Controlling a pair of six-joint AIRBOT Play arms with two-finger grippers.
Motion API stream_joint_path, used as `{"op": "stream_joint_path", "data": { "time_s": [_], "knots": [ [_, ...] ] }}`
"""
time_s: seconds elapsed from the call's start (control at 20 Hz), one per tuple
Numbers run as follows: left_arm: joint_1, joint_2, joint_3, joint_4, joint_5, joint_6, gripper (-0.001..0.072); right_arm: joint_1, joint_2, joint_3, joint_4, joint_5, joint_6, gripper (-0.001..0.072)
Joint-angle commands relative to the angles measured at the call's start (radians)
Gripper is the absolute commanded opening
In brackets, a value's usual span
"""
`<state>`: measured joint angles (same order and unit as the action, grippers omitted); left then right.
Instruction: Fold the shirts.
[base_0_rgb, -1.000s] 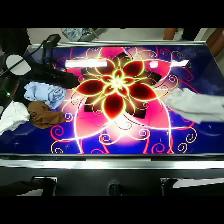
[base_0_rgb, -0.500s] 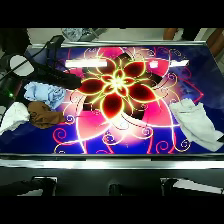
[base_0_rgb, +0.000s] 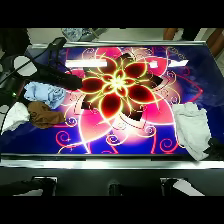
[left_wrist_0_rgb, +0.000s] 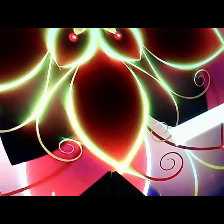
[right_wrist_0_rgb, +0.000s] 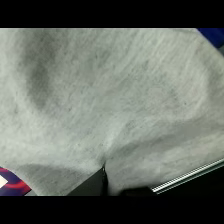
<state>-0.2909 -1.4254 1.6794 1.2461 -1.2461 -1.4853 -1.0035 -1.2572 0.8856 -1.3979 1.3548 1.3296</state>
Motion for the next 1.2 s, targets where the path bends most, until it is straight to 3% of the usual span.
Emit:
{"op": "stream_joint_path", "data": {
  "time_s": [0.0,0.15,0.2,0.25,0.3,0.45,0.6,0.75,0.85,0.9,1.0,1.05,1.15],
  "knots": [
    [0.000,-0.007,0.000,0.000,0.000,0.000,0.0037,-0.001,0.051,-0.039,-0.021,-0.016,0.032,0.0059],
    [0.001,-0.011,0.000,0.000,0.000,0.000,0.0037,-0.001,0.052,-0.053,-0.027,-0.015,0.065,0.0085],
    [0.001,-0.011,0.000,0.000,0.000,0.001,0.0037,-0.001,0.052,-0.052,-0.039,-0.015,0.046,0.0274],
    [0.002,-0.010,0.001,0.000,-0.001,0.001,0.0037,-0.001,0.052,-0.043,-0.054,-0.019,-0.008,0.0618],
    [0.003,-0.009,0.001,0.000,-0.003,0.004,0.0037,-0.001,0.052,-0.020,-0.085,-0.012,-0.062,0.0689],
    [0.023,-0.003,0.047,0.000,-0.035,0.004,0.0037,-0.001,0.052,0.200,-0.208,-0.040,-0.117,0.0696],
    [0.070,-0.006,0.187,0.050,0.027,0.000,0.0035,0.066,0.052,0.530,-0.156,-0.287,-0.205,0.0694],
    [0.061,-0.024,0.230,0.414,0.186,-0.173,0.0033,0.353,0.051,0.687,-0.105,-0.541,-0.246,0.0685],
    [0.046,-0.096,0.228,0.562,0.055,-0.260,0.0036,0.629,0.030,0.687,-0.107,-0.554,-0.241,0.0685],
    [0.046,-0.138,0.217,0.549,-0.047,-0.263,0.0095,0.760,-0.008,0.687,-0.107,-0.491,-0.227,0.0684],
    [0.047,-0.223,0.156,0.462,-0.307,-0.251,0.0716,0.938,-0.124,0.687,-0.116,-0.294,-0.125,0.0692],
    [0.048,-0.239,0.089,0.413,-0.366,-0.230,0.0713,0.987,-0.192,0.687,-0.090,-0.189,-0.084,0.0693],
    [0.031,-0.183,-0.076,0.361,-0.257,-0.254,0.0713,1.024,-0.299,0.687,-0.010,-0.019,-0.104,0.0690]
  ]
}}
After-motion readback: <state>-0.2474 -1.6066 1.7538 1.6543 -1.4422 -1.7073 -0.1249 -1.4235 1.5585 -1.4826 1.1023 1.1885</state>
